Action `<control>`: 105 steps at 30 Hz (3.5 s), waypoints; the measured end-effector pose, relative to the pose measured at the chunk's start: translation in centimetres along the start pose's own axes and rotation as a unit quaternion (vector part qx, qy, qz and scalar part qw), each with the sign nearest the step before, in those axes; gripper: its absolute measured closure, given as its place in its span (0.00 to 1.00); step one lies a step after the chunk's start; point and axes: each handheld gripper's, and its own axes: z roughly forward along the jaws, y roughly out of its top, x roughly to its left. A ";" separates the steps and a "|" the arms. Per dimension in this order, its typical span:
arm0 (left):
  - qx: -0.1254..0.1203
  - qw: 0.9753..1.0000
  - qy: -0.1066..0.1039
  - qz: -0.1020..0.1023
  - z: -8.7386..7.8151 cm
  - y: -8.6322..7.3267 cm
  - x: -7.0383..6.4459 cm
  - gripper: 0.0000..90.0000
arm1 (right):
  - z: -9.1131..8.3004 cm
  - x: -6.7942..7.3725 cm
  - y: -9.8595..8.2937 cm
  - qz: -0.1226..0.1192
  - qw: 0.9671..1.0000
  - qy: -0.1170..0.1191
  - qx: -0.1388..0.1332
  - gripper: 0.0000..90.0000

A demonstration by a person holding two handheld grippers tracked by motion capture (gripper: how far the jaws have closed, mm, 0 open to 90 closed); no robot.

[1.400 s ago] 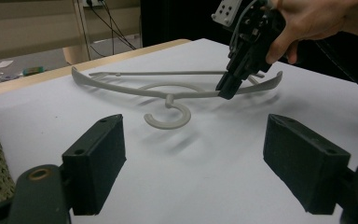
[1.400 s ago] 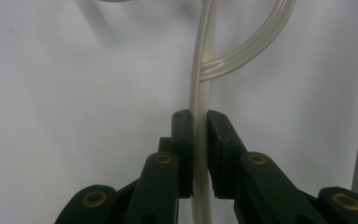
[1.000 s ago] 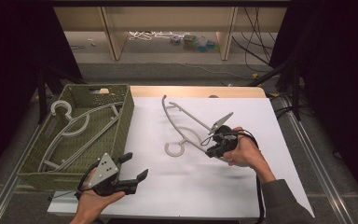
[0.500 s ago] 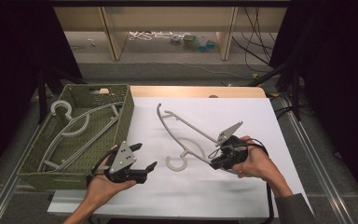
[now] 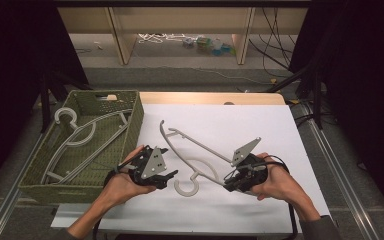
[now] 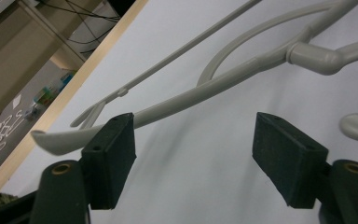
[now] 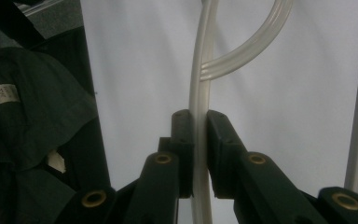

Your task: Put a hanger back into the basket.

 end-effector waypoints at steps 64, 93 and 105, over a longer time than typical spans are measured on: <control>0.006 0.993 -0.111 0.041 -0.7 1.6 -0.1 0.88 | -3.6 -0.1 1.3 0.031 0.981 -0.115 -0.150 0.24; -0.083 0.958 -0.119 -0.247 -4.3 -0.3 4.4 0.88 | -3.6 3.4 -1.2 0.075 0.920 -0.238 -0.302 0.20; -0.127 0.942 -0.121 -0.285 -7.1 0.1 5.3 0.88 | -1.7 4.5 -3.4 0.086 0.914 -0.245 -0.313 0.19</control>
